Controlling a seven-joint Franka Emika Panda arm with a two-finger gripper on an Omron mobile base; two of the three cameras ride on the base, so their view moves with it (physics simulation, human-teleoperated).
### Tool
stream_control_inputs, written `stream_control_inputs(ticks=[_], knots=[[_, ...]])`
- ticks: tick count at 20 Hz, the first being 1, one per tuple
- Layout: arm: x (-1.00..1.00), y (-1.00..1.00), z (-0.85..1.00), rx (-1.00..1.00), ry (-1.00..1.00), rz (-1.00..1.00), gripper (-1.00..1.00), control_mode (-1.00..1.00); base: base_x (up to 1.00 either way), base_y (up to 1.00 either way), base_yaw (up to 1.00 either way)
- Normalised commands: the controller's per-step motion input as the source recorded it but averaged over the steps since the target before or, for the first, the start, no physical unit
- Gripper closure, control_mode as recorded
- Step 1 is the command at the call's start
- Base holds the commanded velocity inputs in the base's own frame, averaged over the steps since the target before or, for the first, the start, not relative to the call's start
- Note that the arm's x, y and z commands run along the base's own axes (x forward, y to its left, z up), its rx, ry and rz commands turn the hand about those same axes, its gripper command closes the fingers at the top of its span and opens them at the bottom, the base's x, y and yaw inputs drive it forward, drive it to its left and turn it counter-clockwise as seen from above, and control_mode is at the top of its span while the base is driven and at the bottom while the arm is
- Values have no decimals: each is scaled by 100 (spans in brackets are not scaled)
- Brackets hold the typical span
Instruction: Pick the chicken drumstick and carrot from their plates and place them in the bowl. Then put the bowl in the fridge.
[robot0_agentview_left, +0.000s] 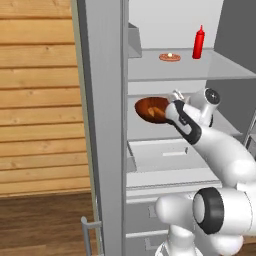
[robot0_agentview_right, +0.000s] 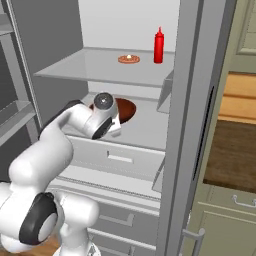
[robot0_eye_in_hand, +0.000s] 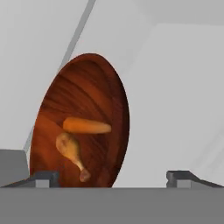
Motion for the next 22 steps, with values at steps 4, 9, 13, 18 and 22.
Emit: stream_control_inputs(ticks=[4, 9, 13, 18, 22], knots=[[-93, 5, 72, -16, 0, 4, -100, -100, 0, 0, 0], [-100, 13, 30, -21, 1, 14, -100, -100, 0, 0, 0], [-100, 14, 6, -22, 0, 23, -100, -100, 0, 0, 0], [-100, 23, 0, -24, 0, 28, -100, -100, 0, 0, 0], [-100, 45, 0, -26, 0, 23, -100, -100, 0, 0, 0]])
